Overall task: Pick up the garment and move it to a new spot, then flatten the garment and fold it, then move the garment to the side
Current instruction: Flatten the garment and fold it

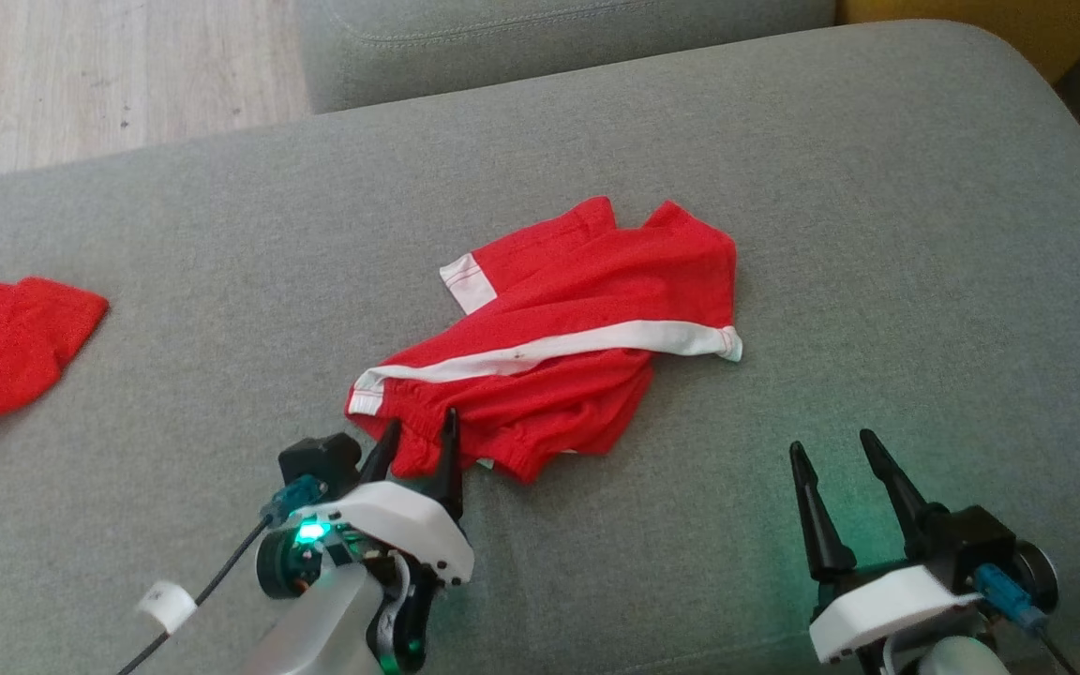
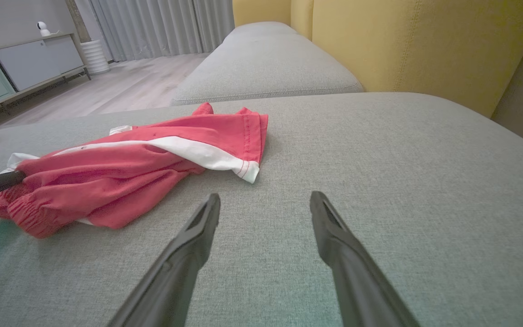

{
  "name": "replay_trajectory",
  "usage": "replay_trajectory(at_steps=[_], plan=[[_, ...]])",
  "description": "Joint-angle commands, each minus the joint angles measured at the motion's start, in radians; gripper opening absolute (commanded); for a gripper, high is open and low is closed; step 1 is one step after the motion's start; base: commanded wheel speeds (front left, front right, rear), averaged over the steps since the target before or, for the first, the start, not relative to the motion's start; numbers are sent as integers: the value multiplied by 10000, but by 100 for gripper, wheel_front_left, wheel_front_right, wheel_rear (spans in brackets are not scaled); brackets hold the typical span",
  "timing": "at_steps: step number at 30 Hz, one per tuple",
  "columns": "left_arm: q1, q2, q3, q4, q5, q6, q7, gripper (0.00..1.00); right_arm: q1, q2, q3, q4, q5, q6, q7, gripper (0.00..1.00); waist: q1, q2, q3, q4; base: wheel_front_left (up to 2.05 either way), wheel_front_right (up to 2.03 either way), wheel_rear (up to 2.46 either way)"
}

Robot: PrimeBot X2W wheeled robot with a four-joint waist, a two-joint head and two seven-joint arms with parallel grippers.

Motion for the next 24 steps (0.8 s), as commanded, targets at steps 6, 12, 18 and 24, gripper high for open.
replay_trajectory(at_steps=[6,12,18,24], plan=[[-39,19,218,-373,-420,91,-169,100,-479,-64,211,-177,121,75,-213,100,0,0,13,30,0,0,0],[-510,18,-164,-595,-380,-96,-368,100,-576,-64,268,-171,110,75,-243,100,0,0,44,-82,0,0,0],[-1081,17,-482,-968,-68,-52,-835,0,-556,-64,227,-126,95,75,-264,100,0,0,-73,-170,0,0,0],[-921,69,-1021,-1490,173,-686,-844,0,-430,-64,21,-70,110,75,-282,100,0,0,-300,134,0,0,0]])
